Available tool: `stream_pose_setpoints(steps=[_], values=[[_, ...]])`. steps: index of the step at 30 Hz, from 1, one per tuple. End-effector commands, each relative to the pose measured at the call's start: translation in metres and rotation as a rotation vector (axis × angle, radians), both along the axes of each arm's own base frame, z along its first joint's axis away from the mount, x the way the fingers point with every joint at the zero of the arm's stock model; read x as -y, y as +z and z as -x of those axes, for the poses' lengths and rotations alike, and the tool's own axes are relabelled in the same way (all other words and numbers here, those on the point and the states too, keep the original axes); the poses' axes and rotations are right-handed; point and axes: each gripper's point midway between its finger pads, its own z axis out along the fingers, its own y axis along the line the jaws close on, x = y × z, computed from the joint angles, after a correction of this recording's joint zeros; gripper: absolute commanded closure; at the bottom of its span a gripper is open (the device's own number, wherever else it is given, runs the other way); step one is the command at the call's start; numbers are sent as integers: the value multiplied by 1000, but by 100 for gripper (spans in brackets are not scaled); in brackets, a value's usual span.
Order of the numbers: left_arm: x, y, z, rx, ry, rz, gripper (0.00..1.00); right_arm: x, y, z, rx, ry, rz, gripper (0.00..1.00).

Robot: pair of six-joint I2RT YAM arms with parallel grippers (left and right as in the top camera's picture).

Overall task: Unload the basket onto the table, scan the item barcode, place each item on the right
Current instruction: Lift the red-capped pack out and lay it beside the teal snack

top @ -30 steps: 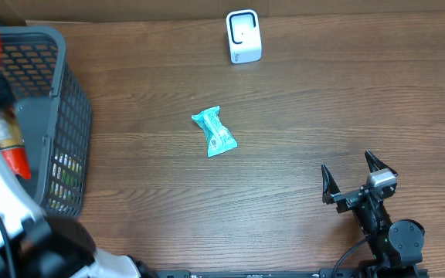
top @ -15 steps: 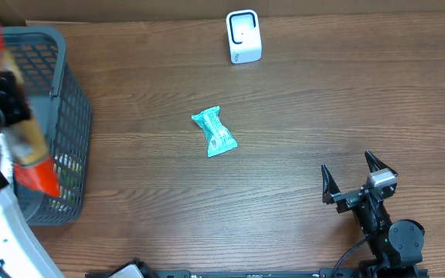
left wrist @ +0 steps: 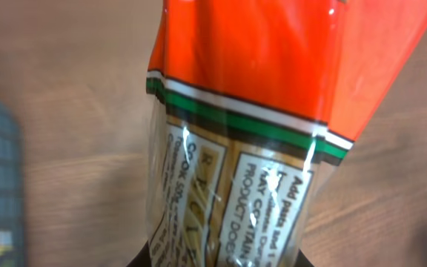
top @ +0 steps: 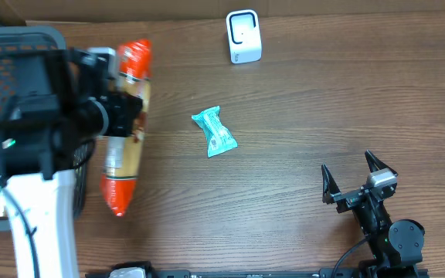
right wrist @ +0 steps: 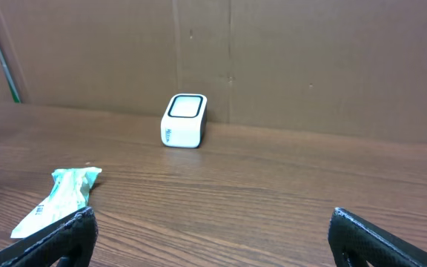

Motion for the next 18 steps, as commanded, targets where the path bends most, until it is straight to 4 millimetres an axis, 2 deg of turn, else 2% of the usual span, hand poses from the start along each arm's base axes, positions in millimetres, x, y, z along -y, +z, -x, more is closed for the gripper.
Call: stream_pose_setpoints(steps=[1, 4, 9, 14, 18], values=[[14, -57, -6, -133, 8, 58, 96, 1, -2, 0, 6, -6, 0, 0], [15, -101, -9, -206, 47, 75, 96, 1, -2, 0, 6, -6, 0, 0], [10, -157, -9, -285, 125, 40, 96, 1, -2, 0, 6, -6, 0, 0], [11, -194, -10, -355, 160, -29, 96, 1, -2, 0, 6, -6, 1, 0], [20, -219, -12, -423, 137, -55, 96, 1, -2, 0, 6, -6, 0, 0]])
